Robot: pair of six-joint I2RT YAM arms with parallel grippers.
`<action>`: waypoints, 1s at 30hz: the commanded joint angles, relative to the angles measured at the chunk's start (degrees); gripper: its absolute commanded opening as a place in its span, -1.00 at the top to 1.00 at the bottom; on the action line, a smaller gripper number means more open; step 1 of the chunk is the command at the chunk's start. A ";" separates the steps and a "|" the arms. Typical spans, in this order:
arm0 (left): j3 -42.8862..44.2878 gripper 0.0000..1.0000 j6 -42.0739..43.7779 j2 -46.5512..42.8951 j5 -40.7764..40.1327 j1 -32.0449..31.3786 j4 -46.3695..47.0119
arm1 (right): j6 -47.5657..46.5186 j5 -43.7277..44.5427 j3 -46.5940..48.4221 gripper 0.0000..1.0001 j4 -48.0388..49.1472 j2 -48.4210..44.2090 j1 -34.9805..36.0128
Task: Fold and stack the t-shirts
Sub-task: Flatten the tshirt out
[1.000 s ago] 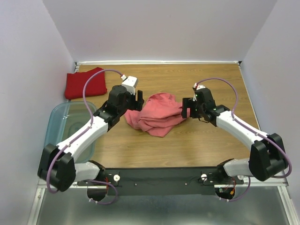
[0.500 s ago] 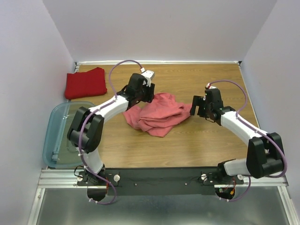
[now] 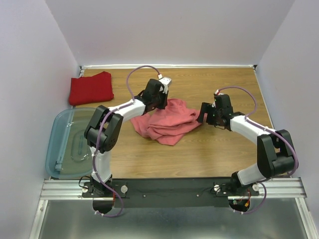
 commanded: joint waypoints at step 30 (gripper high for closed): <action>8.54 -0.04 9.80 9.16 -11.22 -0.48 1.33 | 1.86 -5.84 -1.62 -0.89 4.82 4.74 -0.73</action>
